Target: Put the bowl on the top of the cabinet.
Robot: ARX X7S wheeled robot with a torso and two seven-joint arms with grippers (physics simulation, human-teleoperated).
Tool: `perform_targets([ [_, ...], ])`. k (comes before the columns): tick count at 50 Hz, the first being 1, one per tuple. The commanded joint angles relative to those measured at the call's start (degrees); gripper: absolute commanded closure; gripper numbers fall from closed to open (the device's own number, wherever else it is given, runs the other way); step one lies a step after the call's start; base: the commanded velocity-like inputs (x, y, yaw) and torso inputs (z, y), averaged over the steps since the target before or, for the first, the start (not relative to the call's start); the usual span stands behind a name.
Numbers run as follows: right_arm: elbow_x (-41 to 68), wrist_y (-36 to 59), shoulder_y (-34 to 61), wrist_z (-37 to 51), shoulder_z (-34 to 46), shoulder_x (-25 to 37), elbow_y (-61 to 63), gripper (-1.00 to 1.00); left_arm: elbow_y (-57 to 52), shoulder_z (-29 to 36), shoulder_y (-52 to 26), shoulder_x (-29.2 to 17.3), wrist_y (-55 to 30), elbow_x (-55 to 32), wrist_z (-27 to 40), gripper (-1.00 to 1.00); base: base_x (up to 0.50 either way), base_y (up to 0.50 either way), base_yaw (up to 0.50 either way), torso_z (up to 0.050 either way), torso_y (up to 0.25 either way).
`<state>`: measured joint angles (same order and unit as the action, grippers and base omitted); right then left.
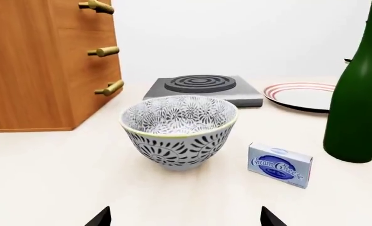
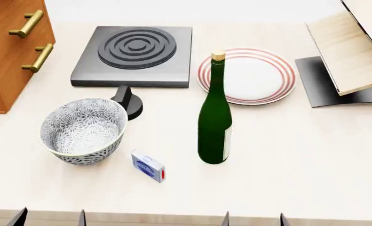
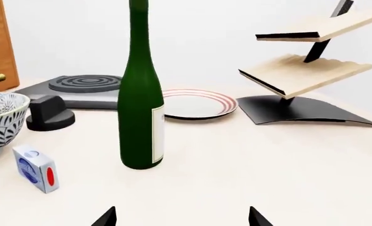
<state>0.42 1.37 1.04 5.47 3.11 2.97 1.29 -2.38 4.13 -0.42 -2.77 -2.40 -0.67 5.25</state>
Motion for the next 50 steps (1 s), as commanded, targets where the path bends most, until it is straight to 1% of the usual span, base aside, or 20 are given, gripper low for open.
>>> perform_targets([
  [1,0.5,5.02,0.29,1.55,1.36,1.41,8.25,-1.0,-5.6,2.01,0.09,-1.29,-3.83,0.5,2.18,-1.0,0.0,0.0,0.0,0.0,0.0],
  [5,1.03,9.39,0.77,1.8,1.43,1.98,15.65,-1.0,-11.31,2.57,-0.59,-1.8,-8.21,1.0,2.69,-1.0,0.0,0.0,0.0,0.0,0.0],
  [9,1.49,12.9,1.94,1.93,1.4,2.65,19.59,-1.0,-16.22,2.71,-1.0,-2.24,-11.34,1.14,3.2,-1.0,0.0,0.0,0.0,0.0,0.0],
  [19,2.19,17.8,2.74,2.9,1.46,3.84,27.62,-1.0,-22.87,4.13,-1.99,-3.08,-16.15,1.53,4.01,-1.0,0.0,0.0,0.0,0.0,0.0],
  [42,2.74,22.58,4.15,4.4,2.4,5.68,33.38,-1.0,-28.48,5.87,-3.51,-4.21,-20.88,0.82,5.83,-1.0,0.0,0.0,0.0,0.0,0.0],
  [50,3.35,21.55,4.05,4.62,2.64,5.81,31.51,-1.0,-28.21,5.94,-3.25,-4.71,-20.22,0.37,6.42,-1.0,0.0,0.0,0.0,0.0,0.0],
])
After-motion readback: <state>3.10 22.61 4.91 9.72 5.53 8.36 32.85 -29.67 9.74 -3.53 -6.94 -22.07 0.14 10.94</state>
